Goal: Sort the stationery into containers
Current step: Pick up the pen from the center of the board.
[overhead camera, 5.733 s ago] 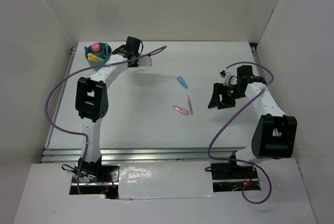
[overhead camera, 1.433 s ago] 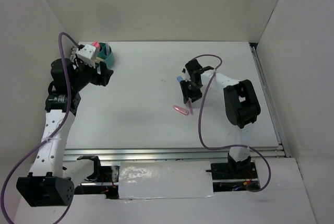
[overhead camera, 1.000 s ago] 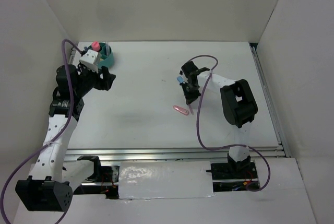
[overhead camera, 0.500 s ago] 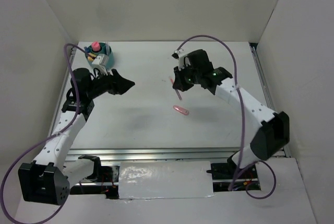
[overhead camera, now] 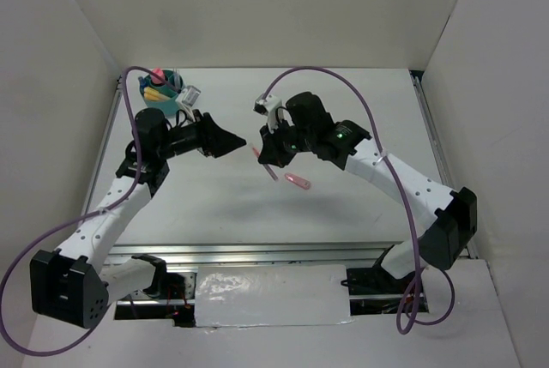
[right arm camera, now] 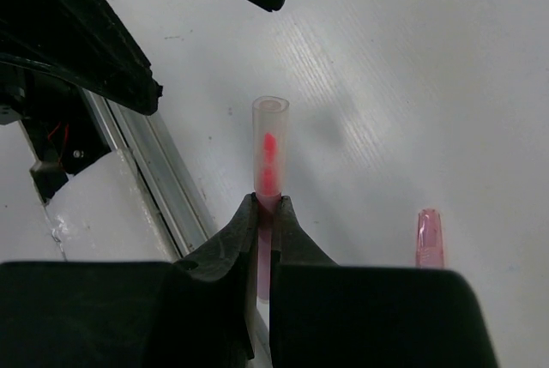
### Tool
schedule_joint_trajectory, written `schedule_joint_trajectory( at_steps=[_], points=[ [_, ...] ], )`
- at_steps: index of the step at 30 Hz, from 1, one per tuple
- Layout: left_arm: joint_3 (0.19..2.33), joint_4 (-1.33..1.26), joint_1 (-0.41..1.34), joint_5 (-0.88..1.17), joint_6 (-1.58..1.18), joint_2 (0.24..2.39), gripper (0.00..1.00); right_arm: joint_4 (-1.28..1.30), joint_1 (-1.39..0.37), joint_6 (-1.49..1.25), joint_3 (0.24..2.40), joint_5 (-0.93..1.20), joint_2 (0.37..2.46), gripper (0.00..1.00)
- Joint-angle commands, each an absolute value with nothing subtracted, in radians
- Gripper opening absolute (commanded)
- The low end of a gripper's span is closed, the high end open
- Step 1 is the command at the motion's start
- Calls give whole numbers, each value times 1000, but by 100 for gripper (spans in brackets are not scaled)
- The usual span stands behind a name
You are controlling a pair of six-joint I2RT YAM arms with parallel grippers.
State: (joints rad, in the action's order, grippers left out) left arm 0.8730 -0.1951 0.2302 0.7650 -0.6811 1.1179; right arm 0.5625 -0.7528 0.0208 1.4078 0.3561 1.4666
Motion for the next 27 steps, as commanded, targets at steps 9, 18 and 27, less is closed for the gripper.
schedule_joint_trajectory(
  at_steps=[9,18,27],
  points=[
    [923,-259,256,781,-683,1183,70,574,-802,43,1488,345,1470,0],
    [931,-265,282,816,-678,1193,46,571,-813,43,1497,327,1479,0],
    [923,-241,282,835,-681,1201,42,560,-810,35,1502,314,1486,0]
  ],
)
